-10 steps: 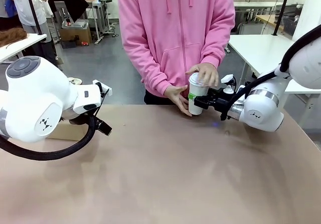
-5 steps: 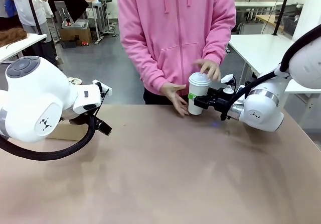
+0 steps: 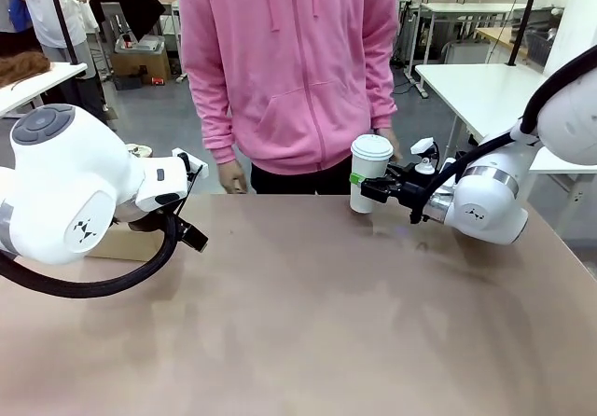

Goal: Pour a drink into a cup and package it in a carrier.
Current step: When a person places the Paper Cup Lid on the 600 ml Paper Cup , lift the 600 ml Paper Cup.

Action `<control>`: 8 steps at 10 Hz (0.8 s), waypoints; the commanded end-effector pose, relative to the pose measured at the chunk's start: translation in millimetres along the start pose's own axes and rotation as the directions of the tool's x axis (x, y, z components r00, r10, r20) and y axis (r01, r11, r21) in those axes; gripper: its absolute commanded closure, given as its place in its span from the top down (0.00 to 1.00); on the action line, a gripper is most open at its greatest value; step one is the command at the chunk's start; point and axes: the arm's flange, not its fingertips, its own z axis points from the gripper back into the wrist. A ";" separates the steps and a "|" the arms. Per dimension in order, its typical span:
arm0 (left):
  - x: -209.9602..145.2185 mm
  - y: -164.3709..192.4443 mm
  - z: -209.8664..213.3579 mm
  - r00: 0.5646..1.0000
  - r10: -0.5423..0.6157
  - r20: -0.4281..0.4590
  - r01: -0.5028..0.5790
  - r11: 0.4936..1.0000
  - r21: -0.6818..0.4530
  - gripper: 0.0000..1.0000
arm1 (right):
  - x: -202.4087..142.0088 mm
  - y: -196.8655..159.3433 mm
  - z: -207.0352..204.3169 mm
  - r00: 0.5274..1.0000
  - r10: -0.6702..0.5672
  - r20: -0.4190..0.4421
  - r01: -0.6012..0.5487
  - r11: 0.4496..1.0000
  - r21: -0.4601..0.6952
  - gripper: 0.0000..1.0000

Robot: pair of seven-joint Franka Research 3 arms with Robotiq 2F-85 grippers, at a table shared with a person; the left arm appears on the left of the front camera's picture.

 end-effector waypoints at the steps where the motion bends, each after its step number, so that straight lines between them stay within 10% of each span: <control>1: -0.3 0.2 0.3 1.000 0.001 0.001 -0.001 1.000 -0.002 1.00 | 5.4 2.3 -0.2 1.000 0.004 0.004 -0.004 1.000 0.000 0.80; 8: -0.3 0.2 0.3 1.000 0.001 0.001 -0.001 1.000 -0.002 1.00 | 24.7 -1.5 6.3 1.000 0.007 -0.007 -0.007 1.000 -0.006 0.80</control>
